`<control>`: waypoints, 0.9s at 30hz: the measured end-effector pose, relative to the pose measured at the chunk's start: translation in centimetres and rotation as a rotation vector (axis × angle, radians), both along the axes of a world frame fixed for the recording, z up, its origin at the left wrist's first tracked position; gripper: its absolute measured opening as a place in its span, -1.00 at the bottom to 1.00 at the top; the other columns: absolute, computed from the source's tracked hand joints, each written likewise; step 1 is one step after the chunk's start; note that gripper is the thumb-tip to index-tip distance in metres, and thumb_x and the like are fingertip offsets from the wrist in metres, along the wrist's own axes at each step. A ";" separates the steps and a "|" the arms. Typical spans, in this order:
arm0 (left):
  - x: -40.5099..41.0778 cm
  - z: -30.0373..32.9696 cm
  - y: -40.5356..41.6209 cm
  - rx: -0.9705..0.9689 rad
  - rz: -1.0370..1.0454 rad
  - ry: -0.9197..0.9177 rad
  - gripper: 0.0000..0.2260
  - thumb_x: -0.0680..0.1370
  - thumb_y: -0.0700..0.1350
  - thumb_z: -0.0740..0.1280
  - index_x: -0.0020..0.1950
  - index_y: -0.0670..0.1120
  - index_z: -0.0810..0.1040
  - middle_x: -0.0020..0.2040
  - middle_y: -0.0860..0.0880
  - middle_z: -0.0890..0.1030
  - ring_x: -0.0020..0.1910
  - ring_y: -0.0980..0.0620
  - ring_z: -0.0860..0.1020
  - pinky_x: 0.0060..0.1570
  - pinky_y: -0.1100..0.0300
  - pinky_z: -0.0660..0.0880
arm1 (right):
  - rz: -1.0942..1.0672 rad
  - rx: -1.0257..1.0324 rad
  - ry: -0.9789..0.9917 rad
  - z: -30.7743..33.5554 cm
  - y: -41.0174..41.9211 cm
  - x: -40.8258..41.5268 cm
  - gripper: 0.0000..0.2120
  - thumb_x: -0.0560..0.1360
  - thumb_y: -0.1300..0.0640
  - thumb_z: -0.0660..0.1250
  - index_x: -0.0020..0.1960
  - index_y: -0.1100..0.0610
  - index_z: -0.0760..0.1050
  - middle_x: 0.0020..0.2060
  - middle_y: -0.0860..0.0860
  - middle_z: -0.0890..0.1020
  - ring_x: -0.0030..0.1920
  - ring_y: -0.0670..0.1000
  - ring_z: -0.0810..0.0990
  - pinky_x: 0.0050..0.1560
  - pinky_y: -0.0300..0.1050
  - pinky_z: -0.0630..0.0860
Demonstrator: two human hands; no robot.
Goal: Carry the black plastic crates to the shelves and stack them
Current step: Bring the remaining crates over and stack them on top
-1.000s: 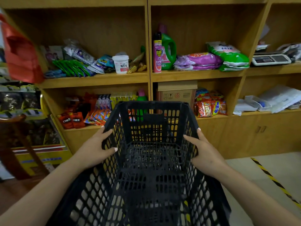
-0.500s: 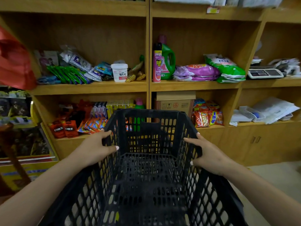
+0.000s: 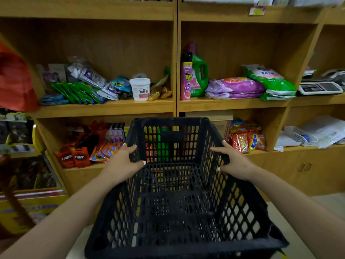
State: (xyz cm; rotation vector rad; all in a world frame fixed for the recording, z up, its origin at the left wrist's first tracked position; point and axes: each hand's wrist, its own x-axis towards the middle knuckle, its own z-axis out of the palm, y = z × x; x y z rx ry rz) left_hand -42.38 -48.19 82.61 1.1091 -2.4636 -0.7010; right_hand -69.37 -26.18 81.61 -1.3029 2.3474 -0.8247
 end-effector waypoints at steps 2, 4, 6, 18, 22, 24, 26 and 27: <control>-0.9 -0.1 -0.9 0.022 0.017 0.008 -0.31 0.47 0.08 0.41 0.53 -0.02 0.21 0.57 -0.12 0.05 0.52 -0.11 0.12 0.37 0.04 0.27 | 0.003 0.009 -0.009 -0.2 -1.3 -1.2 -0.29 0.43 0.35 0.41 0.41 -0.21 0.33 0.57 0.01 -0.04 0.55 0.11 0.03 0.37 0.10 0.39; -1.6 -0.3 -1.6 0.043 0.017 0.020 -0.31 0.48 0.07 0.40 0.53 -0.03 0.20 0.57 -0.12 0.05 0.53 -0.11 0.11 0.38 0.05 0.23 | -0.002 0.017 -0.011 -0.4 -2.3 -2.2 -0.30 0.44 0.35 0.41 0.39 -0.24 0.35 0.57 0.00 -0.04 0.55 0.11 0.02 0.34 0.10 0.42; -2.2 -0.7 -2.0 0.047 0.025 0.023 -0.33 0.49 0.06 0.39 0.53 -0.03 0.19 0.57 -0.12 0.04 0.52 -0.10 0.11 0.39 0.07 0.22 | -0.010 0.023 -0.014 -0.7 -3.1 -2.8 -0.31 0.44 0.36 0.41 0.38 -0.23 0.36 0.57 -0.01 -0.04 0.55 0.11 0.03 0.27 0.06 0.49; -4.1 -2.6 -3.5 0.117 0.035 0.066 -0.37 0.51 0.06 0.36 0.52 -0.04 0.21 0.56 -0.12 0.07 0.53 -0.08 0.10 0.40 0.07 0.18 | -0.022 0.040 -0.061 -2.1 -5.1 -4.7 -0.32 0.44 0.26 0.44 0.43 -0.21 0.30 0.57 0.00 0.01 0.54 0.09 0.06 0.44 0.10 0.29; -4.7 -2.3 -4.6 0.114 0.050 0.081 -0.36 0.50 0.06 0.37 0.52 -0.05 0.23 0.56 -0.12 0.11 0.53 -0.04 0.11 0.40 0.10 0.18 | 0.014 0.007 -0.029 -1.3 -6.1 -5.4 -0.16 0.42 0.26 0.46 0.53 -0.16 0.12 0.56 0.06 0.03 0.55 0.07 0.03 0.48 0.02 0.12; -5.1 -2.4 -4.9 0.096 0.046 0.046 -0.36 0.51 0.07 0.36 0.52 -0.05 0.21 0.56 -0.11 0.09 0.52 -0.07 0.13 0.40 0.08 0.19 | 0.011 0.034 -0.030 -1.4 -6.7 -5.9 -0.17 0.43 0.25 0.46 0.53 -0.15 0.13 0.57 0.04 0.01 0.55 0.08 0.02 0.47 0.01 0.11; -5.4 -2.8 -4.9 0.059 0.037 -0.031 -0.36 0.52 0.09 0.33 0.53 -0.04 0.19 0.57 -0.10 0.05 0.50 -0.11 0.18 0.38 0.04 0.26 | 0.000 0.052 -0.032 -2.1 -7.0 -6.3 -0.21 0.43 0.23 0.46 0.51 -0.15 0.16 0.57 0.02 -0.01 0.55 0.07 0.01 0.47 0.01 0.10; -5.5 -2.9 -4.9 0.041 0.040 -0.054 -0.36 0.52 0.11 0.32 0.53 -0.03 0.19 0.57 -0.09 0.04 0.48 -0.13 0.22 0.37 0.02 0.30 | -0.005 0.051 -0.032 -2.4 -7.2 -6.5 -0.23 0.43 0.22 0.46 0.51 -0.15 0.18 0.57 0.00 -0.01 0.55 0.06 0.02 0.47 0.00 0.11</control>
